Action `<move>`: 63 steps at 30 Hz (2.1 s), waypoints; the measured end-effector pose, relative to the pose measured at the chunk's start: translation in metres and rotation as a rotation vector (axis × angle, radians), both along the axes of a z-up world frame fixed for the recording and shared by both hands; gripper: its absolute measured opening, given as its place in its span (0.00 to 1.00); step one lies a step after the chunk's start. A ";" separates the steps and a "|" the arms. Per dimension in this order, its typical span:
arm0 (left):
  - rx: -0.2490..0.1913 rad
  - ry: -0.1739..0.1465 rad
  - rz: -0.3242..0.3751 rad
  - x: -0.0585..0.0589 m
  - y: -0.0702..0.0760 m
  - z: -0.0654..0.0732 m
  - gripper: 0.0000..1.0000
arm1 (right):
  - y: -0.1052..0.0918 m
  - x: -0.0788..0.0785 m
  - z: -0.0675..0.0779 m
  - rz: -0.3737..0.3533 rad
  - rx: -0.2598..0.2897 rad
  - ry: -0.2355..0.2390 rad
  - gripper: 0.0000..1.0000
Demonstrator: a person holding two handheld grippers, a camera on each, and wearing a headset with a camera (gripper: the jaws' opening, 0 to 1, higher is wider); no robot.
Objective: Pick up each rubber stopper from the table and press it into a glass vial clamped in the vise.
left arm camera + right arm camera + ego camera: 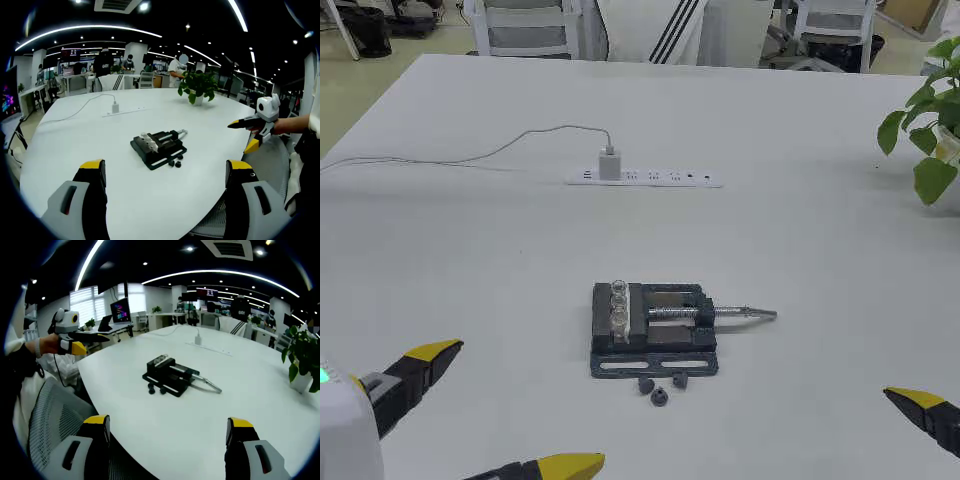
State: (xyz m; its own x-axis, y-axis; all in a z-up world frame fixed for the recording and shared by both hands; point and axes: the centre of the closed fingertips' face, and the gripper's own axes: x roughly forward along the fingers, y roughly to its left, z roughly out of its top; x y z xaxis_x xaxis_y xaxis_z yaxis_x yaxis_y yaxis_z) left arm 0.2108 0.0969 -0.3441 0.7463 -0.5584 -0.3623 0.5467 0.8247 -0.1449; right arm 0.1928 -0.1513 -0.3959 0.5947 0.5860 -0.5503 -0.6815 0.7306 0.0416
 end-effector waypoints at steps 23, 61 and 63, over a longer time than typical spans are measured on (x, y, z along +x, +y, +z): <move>0.006 0.000 0.004 0.008 0.001 0.002 0.99 | 0.003 0.012 0.005 0.064 -0.043 -0.011 0.92; 0.038 0.010 0.047 0.001 0.010 -0.017 0.99 | 0.059 0.066 -0.031 0.341 -0.173 -0.006 0.64; 0.043 0.011 0.041 0.000 0.010 -0.017 0.99 | 0.066 0.069 -0.034 0.361 -0.172 -0.005 0.62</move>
State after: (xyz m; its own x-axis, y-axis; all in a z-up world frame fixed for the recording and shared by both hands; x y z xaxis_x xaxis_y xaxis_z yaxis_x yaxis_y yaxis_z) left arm 0.2111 0.1068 -0.3614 0.7644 -0.5110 -0.3931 0.5106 0.8521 -0.1148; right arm 0.2619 -0.0857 -0.4300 0.3703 0.6571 -0.6565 -0.8955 0.4403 -0.0645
